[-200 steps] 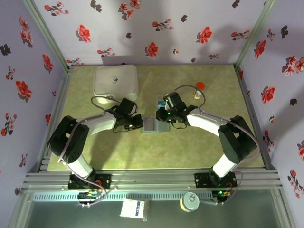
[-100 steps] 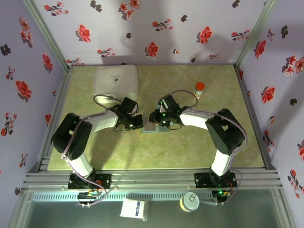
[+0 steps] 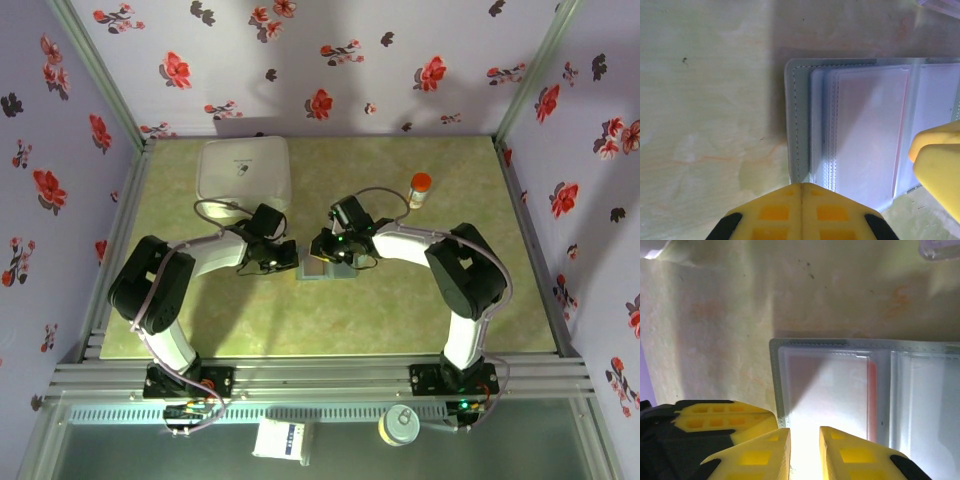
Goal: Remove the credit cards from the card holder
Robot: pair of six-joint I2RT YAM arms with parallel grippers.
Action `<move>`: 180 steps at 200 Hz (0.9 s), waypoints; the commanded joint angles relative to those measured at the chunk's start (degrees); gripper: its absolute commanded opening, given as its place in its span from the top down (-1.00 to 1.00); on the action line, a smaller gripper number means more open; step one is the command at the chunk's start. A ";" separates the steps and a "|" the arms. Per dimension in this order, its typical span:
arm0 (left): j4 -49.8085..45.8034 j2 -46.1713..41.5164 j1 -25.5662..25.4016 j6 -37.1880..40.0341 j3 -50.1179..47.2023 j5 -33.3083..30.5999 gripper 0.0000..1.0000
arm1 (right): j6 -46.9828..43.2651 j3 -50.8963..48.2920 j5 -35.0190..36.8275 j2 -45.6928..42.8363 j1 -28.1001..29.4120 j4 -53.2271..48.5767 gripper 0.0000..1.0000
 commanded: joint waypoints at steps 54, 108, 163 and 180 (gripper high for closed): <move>-0.93 1.10 0.49 1.45 -0.65 0.55 1.00 | -2.37 1.07 0.82 0.99 0.63 -4.52 0.51; -0.82 1.26 0.56 1.38 -0.83 0.54 1.00 | -3.42 1.13 3.45 0.78 0.63 -6.57 0.50; -1.08 1.30 0.86 1.69 -0.83 0.63 1.00 | -5.07 1.69 6.22 -0.20 0.63 -9.49 0.50; -1.19 1.30 0.89 1.63 -0.77 0.66 1.00 | -5.33 1.77 6.58 -0.20 0.63 -10.06 0.50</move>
